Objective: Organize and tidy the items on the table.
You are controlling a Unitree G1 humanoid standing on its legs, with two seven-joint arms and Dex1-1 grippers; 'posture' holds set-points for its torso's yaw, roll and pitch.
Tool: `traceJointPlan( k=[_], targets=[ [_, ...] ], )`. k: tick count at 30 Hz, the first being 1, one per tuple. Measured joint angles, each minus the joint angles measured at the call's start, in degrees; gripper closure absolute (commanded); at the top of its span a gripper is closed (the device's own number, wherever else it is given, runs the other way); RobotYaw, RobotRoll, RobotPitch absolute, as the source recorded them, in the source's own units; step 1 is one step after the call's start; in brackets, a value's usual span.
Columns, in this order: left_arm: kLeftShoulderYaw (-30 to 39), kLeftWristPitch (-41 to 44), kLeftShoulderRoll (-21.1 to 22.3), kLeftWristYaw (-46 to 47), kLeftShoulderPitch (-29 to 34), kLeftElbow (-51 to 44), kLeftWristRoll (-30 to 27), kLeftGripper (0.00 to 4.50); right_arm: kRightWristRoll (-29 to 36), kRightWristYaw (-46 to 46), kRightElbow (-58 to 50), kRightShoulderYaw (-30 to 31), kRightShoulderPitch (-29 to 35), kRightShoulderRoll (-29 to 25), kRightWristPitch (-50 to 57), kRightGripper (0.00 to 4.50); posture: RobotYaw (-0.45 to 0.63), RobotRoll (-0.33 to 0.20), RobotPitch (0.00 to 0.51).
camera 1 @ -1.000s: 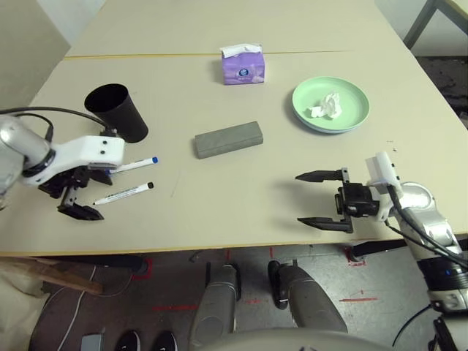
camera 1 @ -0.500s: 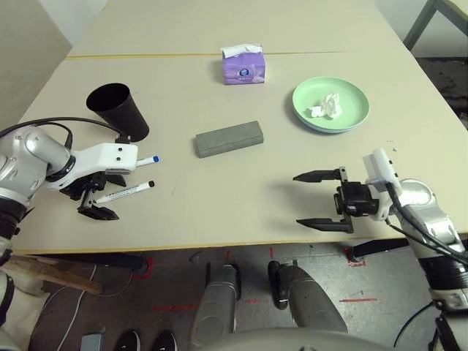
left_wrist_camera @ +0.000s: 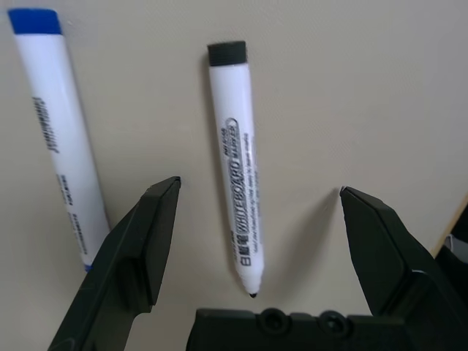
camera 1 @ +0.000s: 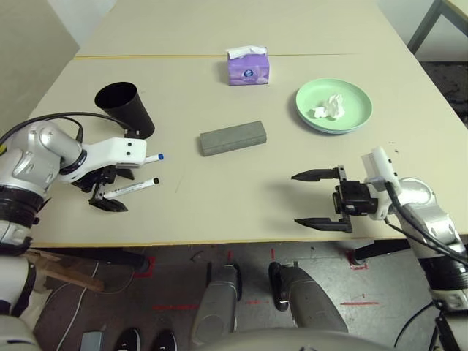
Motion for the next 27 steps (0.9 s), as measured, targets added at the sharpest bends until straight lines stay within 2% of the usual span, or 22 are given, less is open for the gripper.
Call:
traceJointPlan(
  k=[8,13,21,22,27],
  targets=[
    [0.5,-0.19,-0.27,-0.02,0.1,-0.1,0.08,0.04,0.0,-0.19,-0.44,0.0,0.37,-0.21,0.2,0.0,-0.07,0.0,0.231],
    [0.93,0.69,-0.31,-0.13,0.39,-0.32,-0.08,1.29,0.0,-0.27,-0.66,0.0,0.32,-0.61,0.5,0.0,-0.07,0.0,0.226],
    [1.75,1.31,-0.33,-0.35,0.91,-0.72,-0.49,4.07,0.02,-0.49,-0.84,0.0,-0.83,-0.64,0.85,0.0,-0.05,0.0,0.219],
    [1.91,1.42,-0.33,-0.47,1.01,-0.73,-0.51,4.25,0.02,-0.48,-0.84,0.0,-0.94,-0.65,0.85,0.0,-0.05,0.0,0.218],
    [2.87,1.49,-0.28,-0.45,1.96,-1.1,-0.61,4.26,0.02,-0.22,-0.66,0.0,-1.78,-0.83,0.84,0.0,-0.04,0.0,0.213]
  ],
)
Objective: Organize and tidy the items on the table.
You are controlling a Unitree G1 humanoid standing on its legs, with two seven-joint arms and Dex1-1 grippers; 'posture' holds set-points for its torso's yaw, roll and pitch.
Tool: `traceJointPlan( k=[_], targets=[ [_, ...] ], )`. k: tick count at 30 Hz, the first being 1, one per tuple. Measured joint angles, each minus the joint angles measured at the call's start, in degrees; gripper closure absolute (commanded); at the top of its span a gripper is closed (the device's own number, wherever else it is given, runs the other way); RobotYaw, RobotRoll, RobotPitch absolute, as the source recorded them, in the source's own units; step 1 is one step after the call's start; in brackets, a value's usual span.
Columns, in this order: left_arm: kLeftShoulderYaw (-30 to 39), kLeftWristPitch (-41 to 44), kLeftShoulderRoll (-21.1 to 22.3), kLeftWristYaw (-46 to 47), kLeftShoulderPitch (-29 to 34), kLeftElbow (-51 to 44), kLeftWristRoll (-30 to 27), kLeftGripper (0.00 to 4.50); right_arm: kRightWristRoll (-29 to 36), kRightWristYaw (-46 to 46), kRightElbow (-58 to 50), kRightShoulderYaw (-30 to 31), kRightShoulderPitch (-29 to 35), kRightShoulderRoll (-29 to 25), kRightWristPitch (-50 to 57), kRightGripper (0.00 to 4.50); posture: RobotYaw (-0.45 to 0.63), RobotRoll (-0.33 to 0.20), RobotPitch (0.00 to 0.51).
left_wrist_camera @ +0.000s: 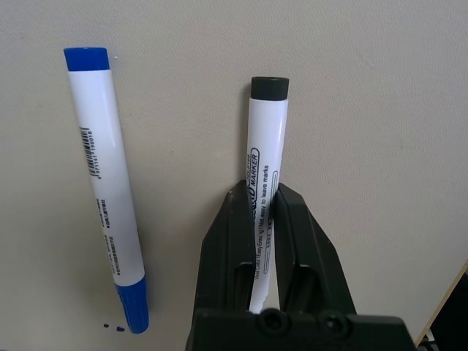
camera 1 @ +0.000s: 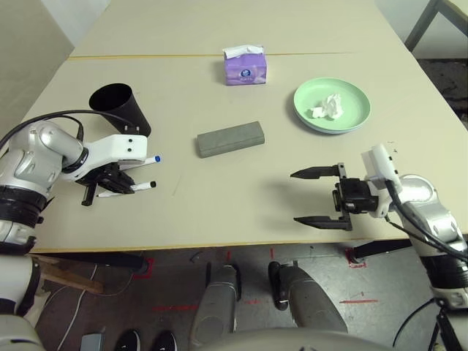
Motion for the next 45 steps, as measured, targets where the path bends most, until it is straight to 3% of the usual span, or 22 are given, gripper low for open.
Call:
traceJointPlan(
  k=[6,9,12,16,20,23,30,45],
  targets=[
    [1.04,2.34,0.67,-1.63,2.02,-2.43,-2.62,4.26,-0.01,0.36,0.82,0.01,-0.91,-0.14,-0.01,0.0,-0.03,0.0,0.217],
    [-0.51,10.8,3.86,-2.92,3.24,-9.64,-14.53,4.26,-0.01,0.61,1.2,0.04,-1.0,-0.23,-0.04,0.0,-0.02,0.0,0.219],
    [0.53,26.38,6.11,-3.23,-0.67,-18.0,-32.12,4.26,-0.02,0.66,1.86,0.06,-1.11,-0.23,-0.06,0.0,-0.02,0.0,0.219],
    [7.85,39.96,3.28,-1.6,-11.64,-15.27,-41.21,4.26,-0.04,0.66,2.37,0.12,-1.68,-0.1,-0.15,0.0,0.0,0.0,0.217],
    [16.25,42.24,0.29,6.37,-19.33,-3.57,-42.01,4.26,-0.18,0.75,3.7,0.34,-2.42,0.35,-0.68,0.0,0.01,0.0,0.217],
    [21.12,39.78,-0.26,13.94,-21.44,4.76,-40.51,4.26,-0.38,0.81,4.72,0.47,-3.29,0.91,-1.02,0.0,0.02,0.0,0.217],
    [28.66,24.28,-1.67,30.74,-21.45,16.93,-34.58,4.26,-0.6,0.86,6.22,0.61,-4.45,1.34,-1.59,0.0,0.02,0.0,0.213],
    [32.52,6.44,-9.89,38.8,-21.51,25.4,-31.26,4.26,-0.7,0.55,6.3,0.56,-4.91,0.59,-1.97,0.0,-0.02,0.0,0.208]
  ],
)
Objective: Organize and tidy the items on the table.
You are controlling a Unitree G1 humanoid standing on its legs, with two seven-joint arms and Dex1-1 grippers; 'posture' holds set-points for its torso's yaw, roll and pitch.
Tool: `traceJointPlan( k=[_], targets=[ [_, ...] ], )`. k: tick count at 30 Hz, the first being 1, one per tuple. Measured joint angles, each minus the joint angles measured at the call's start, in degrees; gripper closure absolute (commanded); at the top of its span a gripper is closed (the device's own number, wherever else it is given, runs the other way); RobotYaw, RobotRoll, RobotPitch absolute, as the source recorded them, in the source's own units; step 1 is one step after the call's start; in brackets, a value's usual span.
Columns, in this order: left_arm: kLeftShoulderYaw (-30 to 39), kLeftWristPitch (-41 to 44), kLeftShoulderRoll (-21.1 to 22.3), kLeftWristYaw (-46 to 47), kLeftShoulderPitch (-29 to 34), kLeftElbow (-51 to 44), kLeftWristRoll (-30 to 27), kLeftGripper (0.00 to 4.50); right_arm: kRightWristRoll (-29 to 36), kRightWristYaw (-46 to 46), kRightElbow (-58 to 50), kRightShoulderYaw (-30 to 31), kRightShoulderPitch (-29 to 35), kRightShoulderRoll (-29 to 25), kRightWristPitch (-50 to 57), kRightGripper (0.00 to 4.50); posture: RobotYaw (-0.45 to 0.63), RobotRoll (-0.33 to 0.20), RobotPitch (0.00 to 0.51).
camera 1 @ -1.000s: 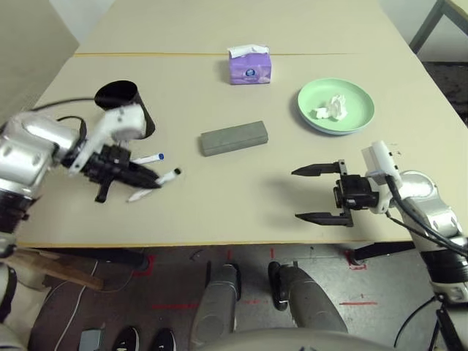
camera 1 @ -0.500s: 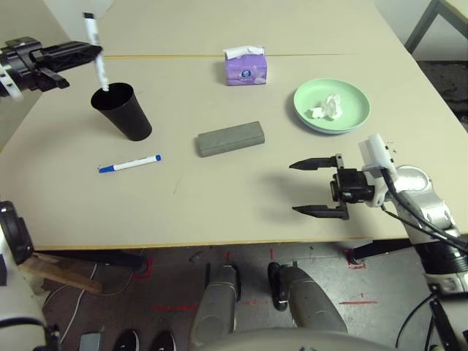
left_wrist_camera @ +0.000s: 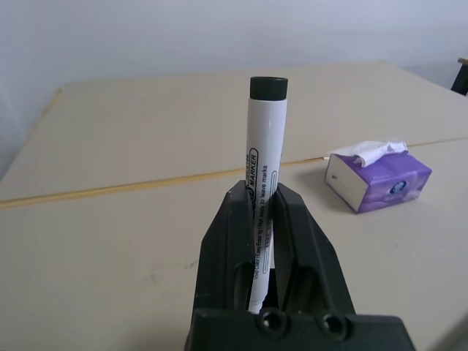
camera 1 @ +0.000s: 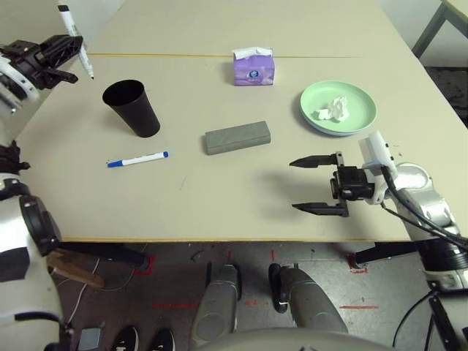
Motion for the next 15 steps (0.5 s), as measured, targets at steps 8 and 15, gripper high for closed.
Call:
traceJointPlan(
  k=[8,15],
  targets=[
    [-0.08,-6.23,-2.73,1.81,-0.31,5.12,3.02,4.26,0.05,-0.98,-1.18,-0.18,1.16,-1.05,0.05,0.0,-0.03,0.0,0.21],
    [-0.07,-10.41,-4.02,2.16,0.43,8.0,4.35,4.26,0.18,-1.51,-2.84,-0.24,1.96,-1.67,0.85,0.0,-0.05,0.0,0.208]
  ],
)
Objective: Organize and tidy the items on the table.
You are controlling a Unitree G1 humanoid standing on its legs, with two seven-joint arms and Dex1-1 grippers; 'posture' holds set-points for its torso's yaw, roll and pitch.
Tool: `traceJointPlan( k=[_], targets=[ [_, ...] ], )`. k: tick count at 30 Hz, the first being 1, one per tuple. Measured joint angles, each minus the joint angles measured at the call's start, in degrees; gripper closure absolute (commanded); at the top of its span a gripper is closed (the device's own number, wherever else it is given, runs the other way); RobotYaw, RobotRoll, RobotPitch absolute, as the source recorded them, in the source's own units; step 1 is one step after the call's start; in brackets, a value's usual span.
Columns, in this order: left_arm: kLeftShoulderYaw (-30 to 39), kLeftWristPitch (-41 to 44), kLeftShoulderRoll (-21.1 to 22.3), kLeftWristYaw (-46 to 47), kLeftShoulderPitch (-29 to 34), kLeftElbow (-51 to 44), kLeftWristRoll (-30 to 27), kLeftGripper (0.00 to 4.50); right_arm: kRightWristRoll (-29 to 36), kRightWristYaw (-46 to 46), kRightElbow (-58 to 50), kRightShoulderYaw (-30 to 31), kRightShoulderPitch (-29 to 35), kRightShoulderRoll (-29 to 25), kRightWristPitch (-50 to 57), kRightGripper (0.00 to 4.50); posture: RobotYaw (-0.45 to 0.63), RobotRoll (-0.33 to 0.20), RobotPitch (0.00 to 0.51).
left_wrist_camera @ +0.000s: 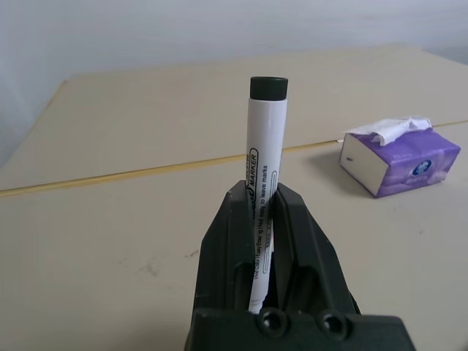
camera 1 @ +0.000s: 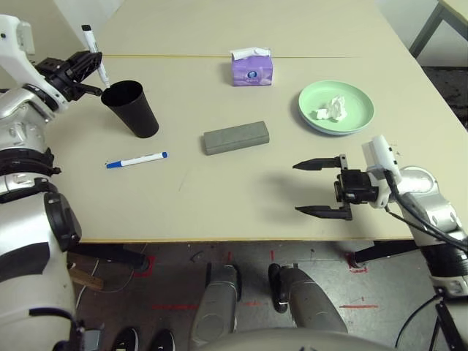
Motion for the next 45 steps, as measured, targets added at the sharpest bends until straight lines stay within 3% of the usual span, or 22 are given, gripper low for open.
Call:
traceJointPlan(
  k=[10,22,29,35,40,45],
  targets=[
    [0.02,-1.94,-3.0,0.14,0.39,1.44,0.25,4.26,0.13,-0.02,-1.51,-0.31,0.86,-1.14,0.73,0.0,-0.06,0.0,0.202],
    [0.03,-2.02,-3.5,0.27,0.36,2.3,1.51,0.06,0.14,-0.49,-1.79,-0.35,0.98,-1.52,1.1,0.0,-0.06,0.0,0.202],
    [0.02,-0.37,-1.38,-4.1,-0.15,1.99,1.53,0.02,0.17,-0.91,-1.62,-0.32,0.9,-0.33,1.1,0.0,-0.05,0.0,0.203],
    [-2.95,6.42,5.21,-21.75,-2.88,-3.1,1.39,0.02,2.77,-0.97,-1.45,-0.57,0.35,2.22,1.34,0.0,-0.01,0.0,0.211],
    [-11.07,14.83,10.3,-40.66,-3.15,-18.47,-0.04,0.02,4.21,-2.16,-1.39,-0.6,-0.31,4.29,3.33,0.0,0.01,0.0,0.219],
    [-25.03,16.62,19.29,-43.82,9.4,-39.89,-5.64,0.02,3.47,-8.41,-1.37,-0.89,-0.25,5.59,5.45,0.0,0.01,0.0,0.228]
  ],
)
